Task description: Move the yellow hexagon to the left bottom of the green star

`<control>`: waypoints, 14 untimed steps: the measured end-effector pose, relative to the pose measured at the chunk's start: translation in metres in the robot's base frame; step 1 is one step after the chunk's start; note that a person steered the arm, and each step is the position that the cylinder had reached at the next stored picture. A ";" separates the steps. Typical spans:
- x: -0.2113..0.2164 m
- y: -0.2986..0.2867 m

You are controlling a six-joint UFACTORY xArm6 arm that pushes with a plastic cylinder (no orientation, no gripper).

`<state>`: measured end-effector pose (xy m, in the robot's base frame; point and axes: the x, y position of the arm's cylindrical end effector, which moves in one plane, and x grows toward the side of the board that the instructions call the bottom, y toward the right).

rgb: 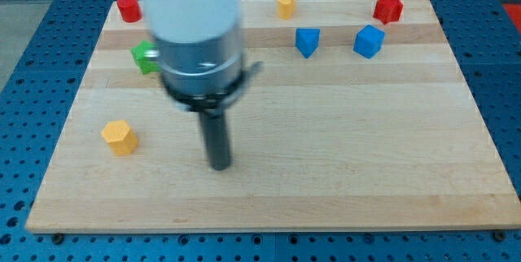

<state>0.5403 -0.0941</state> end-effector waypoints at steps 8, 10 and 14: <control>-0.048 -0.155; -0.019 -0.136; -0.085 -0.125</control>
<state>0.4558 -0.2194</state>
